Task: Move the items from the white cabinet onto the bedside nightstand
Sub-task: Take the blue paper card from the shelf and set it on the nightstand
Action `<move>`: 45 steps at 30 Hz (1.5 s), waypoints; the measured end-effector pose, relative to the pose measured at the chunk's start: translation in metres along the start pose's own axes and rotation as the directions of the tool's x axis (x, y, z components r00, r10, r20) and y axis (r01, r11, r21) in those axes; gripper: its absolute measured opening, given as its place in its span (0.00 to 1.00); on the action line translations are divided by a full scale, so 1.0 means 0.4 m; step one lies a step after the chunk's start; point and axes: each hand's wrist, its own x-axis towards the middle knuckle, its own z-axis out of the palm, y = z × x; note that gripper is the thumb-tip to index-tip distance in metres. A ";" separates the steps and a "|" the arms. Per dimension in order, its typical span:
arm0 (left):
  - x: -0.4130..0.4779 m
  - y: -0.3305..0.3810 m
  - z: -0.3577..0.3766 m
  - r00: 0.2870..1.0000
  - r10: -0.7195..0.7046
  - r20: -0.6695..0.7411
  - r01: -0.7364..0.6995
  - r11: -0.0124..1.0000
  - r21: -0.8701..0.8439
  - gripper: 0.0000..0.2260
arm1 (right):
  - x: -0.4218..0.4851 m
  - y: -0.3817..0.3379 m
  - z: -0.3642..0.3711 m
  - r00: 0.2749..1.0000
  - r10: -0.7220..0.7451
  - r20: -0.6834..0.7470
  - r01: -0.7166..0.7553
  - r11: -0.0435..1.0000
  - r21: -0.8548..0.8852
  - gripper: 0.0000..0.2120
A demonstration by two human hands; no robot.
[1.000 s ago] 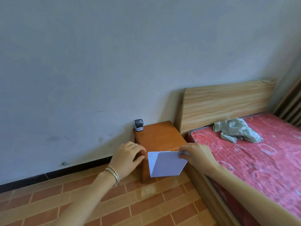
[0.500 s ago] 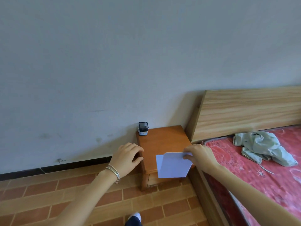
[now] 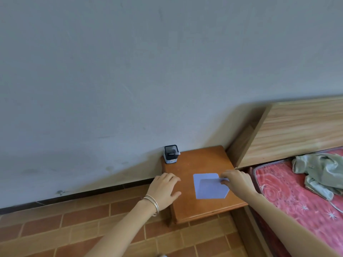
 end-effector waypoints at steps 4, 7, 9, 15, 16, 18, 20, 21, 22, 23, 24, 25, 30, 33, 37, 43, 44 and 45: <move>0.083 -0.075 0.078 0.996 -0.051 0.072 0.051 0.999 -0.005 0.21 | 0.123 0.019 0.052 0.996 0.086 0.009 -0.086 0.996 0.024 0.07; 0.137 -0.116 0.137 0.987 -0.095 0.128 0.097 0.995 -0.007 0.22 | 0.194 0.031 0.104 0.987 0.159 -0.024 -0.157 0.985 0.078 0.08; 0.174 -0.137 0.175 0.980 -0.113 0.166 0.115 0.993 -0.001 0.23 | 0.238 0.041 0.143 0.987 0.154 -0.033 -0.151 0.985 0.078 0.09; 0.285 -0.180 0.293 0.959 -0.187 0.212 0.191 0.982 0.001 0.27 | 0.377 0.085 0.209 0.997 0.075 -0.028 -0.072 0.992 0.108 0.09; 0.301 -0.185 0.315 0.955 -0.203 0.217 0.207 0.978 0.005 0.27 | 0.398 0.092 0.222 0.998 0.063 -0.016 -0.061 0.991 0.118 0.09; 0.333 -0.194 0.359 0.950 -0.220 0.222 0.221 0.975 0.020 0.28 | 0.438 0.105 0.250 1.000 0.024 0.001 -0.024 0.991 0.135 0.08; 0.356 -0.205 0.405 0.945 -0.234 0.229 0.232 0.972 0.037 0.28 | 0.472 0.118 0.278 1.000 -0.013 -0.004 0.013 0.988 0.157 0.07; 0.367 -0.210 0.432 0.939 -0.245 0.240 0.242 0.969 0.042 0.29 | 0.491 0.126 0.295 1.000 -0.022 -0.009 0.023 0.986 0.167 0.06; 0.376 -0.215 0.456 0.932 -0.256 0.255 0.252 0.967 0.049 0.30 | 0.508 0.135 0.311 0.999 -0.034 -0.013 0.036 0.984 0.176 0.06; 0.384 -0.218 0.479 0.923 -0.268 0.275 0.262 0.963 0.061 0.31 | 0.525 0.143 0.324 0.998 -0.054 -0.019 0.056 0.981 0.186 0.06; 0.391 -0.221 0.502 0.912 -0.279 0.300 0.268 0.960 0.076 0.33 | 0.541 0.149 0.337 0.996 -0.082 -0.025 0.085 0.977 0.197 0.06; 0.397 -0.224 0.523 0.900 -0.286 0.328 0.270 0.958 0.094 0.35 | 0.556 0.153 0.347 0.993 -0.114 -0.031 0.118 0.972 0.204 0.07; 0.430 -0.230 0.607 0.848 -0.286 0.447 0.220 0.956 0.194 0.44 | 0.632 0.161 0.396 0.969 -0.225 -0.105 0.243 0.946 0.215 0.07; 0.442 -0.224 0.645 0.813 -0.305 0.496 0.224 0.950 0.217 0.46 | 0.659 0.158 0.424 0.943 -0.266 -0.202 0.309 0.924 0.226 0.08; 0.451 -0.216 0.680 0.788 -0.322 0.525 0.235 0.945 0.228 0.47 | 0.688 0.148 0.426 0.907 -0.303 -0.294 0.376 0.896 0.236 0.07; 0.449 -0.216 0.690 0.797 -0.325 0.510 0.218 0.941 0.260 0.47 | 0.725 0.152 0.438 0.878 -0.325 -0.351 0.419 0.877 0.236 0.06; 0.448 -0.216 0.692 0.798 -0.325 0.508 0.221 0.941 0.255 0.47 | 0.719 0.155 0.443 0.873 -0.325 -0.364 0.427 0.870 0.247 0.06; 0.448 -0.214 0.692 0.797 -0.326 0.508 0.225 0.941 0.251 0.47 | 0.709 0.158 0.447 0.863 -0.331 -0.382 0.444 0.858 0.258 0.07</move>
